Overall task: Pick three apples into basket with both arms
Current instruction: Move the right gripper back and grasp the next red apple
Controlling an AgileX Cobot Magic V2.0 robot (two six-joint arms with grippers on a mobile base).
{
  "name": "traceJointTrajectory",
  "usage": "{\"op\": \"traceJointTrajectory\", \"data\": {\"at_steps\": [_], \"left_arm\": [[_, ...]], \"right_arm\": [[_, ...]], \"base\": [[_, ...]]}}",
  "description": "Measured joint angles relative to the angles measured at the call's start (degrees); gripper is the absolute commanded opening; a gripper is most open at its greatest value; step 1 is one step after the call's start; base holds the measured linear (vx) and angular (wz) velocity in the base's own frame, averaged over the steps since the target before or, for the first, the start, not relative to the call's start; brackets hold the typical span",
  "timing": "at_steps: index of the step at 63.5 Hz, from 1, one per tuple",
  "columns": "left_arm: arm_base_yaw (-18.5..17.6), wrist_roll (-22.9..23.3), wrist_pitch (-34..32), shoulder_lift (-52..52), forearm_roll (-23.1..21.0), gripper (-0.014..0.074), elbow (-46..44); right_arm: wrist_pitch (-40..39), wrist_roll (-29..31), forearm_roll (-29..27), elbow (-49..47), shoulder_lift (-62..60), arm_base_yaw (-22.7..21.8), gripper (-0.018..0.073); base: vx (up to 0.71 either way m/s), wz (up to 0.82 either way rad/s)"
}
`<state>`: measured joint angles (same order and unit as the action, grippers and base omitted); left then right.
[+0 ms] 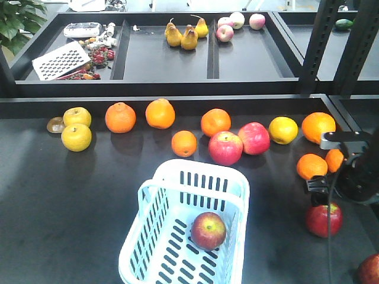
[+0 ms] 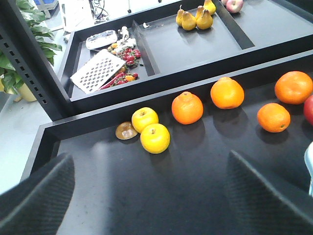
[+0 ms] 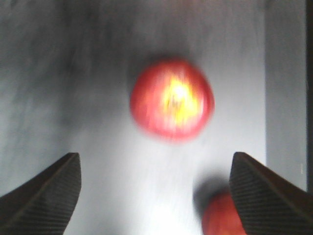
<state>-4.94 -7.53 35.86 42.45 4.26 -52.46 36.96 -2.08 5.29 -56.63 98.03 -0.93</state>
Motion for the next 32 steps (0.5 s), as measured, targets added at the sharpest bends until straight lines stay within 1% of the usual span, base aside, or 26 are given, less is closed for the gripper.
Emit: {"op": "traceJointTrajectory", "data": {"at_steps": [23,32], "left_arm": [[0.00,0.00,0.00,0.00,0.00,0.0590,0.00],[0.00,0.00,0.00,0.00,0.00,0.0590,0.00]], "right_arm": [[-0.58,0.00,2.53,-4.50,9.29,-0.05,0.0585],[-1.20,0.00,2.71,-5.07,11.33,-1.33,0.0585]], "base": [[0.00,0.00],[0.00,0.00]]}}
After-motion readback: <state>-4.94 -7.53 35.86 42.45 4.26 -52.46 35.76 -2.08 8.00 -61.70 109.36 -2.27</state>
